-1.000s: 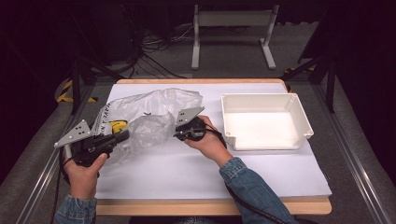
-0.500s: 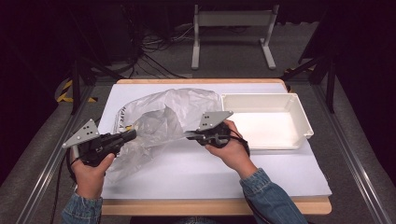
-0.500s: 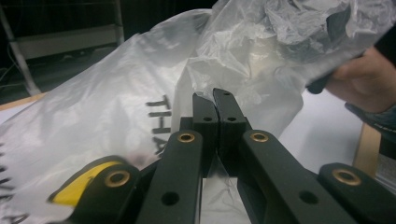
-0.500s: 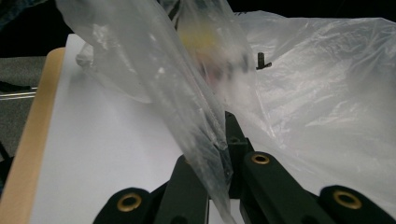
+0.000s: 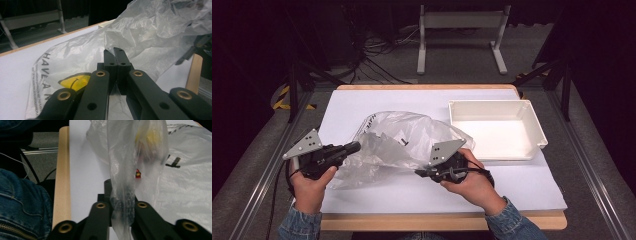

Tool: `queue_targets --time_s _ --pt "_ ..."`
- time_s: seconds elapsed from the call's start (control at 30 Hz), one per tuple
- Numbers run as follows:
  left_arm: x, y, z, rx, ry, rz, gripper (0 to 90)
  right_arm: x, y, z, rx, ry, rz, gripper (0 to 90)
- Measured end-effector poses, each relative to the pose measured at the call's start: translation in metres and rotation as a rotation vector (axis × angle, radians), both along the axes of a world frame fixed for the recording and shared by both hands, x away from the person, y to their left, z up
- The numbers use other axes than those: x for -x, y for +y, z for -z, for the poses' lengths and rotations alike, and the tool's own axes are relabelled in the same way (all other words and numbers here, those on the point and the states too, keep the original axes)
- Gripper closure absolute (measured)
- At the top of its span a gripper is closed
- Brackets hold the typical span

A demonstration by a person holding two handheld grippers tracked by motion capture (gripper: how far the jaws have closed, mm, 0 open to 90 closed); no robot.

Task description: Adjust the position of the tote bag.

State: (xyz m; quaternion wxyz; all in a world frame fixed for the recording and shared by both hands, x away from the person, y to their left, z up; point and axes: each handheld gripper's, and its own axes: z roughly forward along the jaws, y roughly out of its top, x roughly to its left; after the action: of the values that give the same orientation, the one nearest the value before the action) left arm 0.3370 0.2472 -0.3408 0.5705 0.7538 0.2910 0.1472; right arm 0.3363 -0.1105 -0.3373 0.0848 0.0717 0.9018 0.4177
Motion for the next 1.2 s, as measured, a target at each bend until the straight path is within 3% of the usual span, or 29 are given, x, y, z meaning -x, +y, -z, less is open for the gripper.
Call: queue_targets --time_s 0.17,0.4,0.43,0.5,0.6,0.73,0.83,1.03,1.1,1.2 --pt "0.0 0.009 0.003 -0.024 0.003 -0.015 89.8 0.0 -0.002 -0.01 -0.073 0.029 -0.006 59.6" --pt "-0.007 0.018 0.02 -0.078 0.072 -0.008 89.8 -0.002 -0.017 -0.028 -0.178 0.028 0.015 55.4" --pt "-0.009 0.019 0.025 -0.084 0.091 -0.009 89.7 -0.007 -0.023 -0.031 -0.22 0.021 0.04 55.3" --pt "-0.009 0.02 0.027 -0.086 0.107 -0.009 89.8 -0.009 -0.025 -0.032 -0.231 0.019 0.052 55.5" --pt "-0.012 0.021 0.035 -0.109 0.136 -0.004 89.8 -0.019 -0.032 -0.03 -0.281 0.023 0.12 55.6" --pt "-0.016 0.024 0.045 -0.145 0.192 -0.004 89.7 -0.036 -0.033 -0.016 -0.285 0.022 0.219 55.6" --pt "-0.02 0.028 0.052 -0.163 0.24 0.007 89.6 -0.045 -0.032 -0.005 -0.26 0.039 0.248 55.8" --pt "-0.025 0.03 0.066 -0.183 0.316 0.022 89.6 -0.052 -0.026 0.015 -0.212 0.07 0.258 56.0" --pt "-0.027 0.032 0.072 -0.21 0.335 0.036 89.7 -0.052 -0.023 0.022 -0.188 0.077 0.251 57.2" --pt "-0.029 0.036 0.079 -0.214 0.366 0.041 89.7 -0.051 -0.016 0.033 -0.138 0.094 0.226 58.2"
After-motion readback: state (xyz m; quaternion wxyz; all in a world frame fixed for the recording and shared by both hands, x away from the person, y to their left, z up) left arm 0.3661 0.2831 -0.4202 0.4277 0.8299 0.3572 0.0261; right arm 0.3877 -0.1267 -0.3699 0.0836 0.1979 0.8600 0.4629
